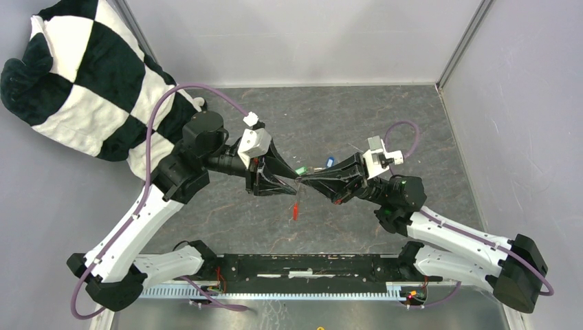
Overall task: Put the keys on the keyring
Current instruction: Adjust the keyring.
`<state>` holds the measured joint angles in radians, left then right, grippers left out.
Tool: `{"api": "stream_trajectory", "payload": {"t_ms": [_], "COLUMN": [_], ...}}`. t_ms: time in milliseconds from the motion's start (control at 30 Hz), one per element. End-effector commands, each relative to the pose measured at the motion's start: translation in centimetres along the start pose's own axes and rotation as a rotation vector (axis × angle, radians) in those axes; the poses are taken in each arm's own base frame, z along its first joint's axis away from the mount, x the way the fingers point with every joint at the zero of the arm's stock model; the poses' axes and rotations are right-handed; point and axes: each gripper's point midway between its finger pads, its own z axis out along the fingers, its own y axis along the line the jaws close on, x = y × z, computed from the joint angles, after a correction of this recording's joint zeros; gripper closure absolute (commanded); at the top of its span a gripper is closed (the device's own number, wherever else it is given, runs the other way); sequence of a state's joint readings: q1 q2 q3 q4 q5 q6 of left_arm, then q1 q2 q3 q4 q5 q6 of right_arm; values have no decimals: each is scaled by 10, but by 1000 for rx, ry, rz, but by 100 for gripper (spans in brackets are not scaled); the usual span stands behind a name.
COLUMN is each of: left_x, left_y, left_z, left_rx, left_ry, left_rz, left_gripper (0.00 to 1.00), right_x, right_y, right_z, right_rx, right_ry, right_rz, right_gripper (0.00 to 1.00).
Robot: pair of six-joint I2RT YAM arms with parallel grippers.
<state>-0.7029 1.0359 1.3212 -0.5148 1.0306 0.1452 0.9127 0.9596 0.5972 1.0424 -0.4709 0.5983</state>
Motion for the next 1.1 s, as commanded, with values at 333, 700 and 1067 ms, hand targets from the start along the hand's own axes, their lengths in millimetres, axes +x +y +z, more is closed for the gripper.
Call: {"api": "stream_trajectory", "payload": {"t_ms": [333,700,1067], "left_x": [-4,-10,-13], "left_y": [6,2,1], "left_z": [1,-3,-4], "left_rx": [-31,-43,-58], "left_ry": [-10,-6,-21], "left_rz": [-14,-15,-45], "left_gripper": [80,98,98], "right_x": [-15,-2,16], "right_y": [5,5,-4], "right_z": [1,4,6], "right_rx": [-3,-12,27], "right_ry": [-94,4,262], "right_rz": [-17,-22,-92], "right_gripper": [100,98,89]}}
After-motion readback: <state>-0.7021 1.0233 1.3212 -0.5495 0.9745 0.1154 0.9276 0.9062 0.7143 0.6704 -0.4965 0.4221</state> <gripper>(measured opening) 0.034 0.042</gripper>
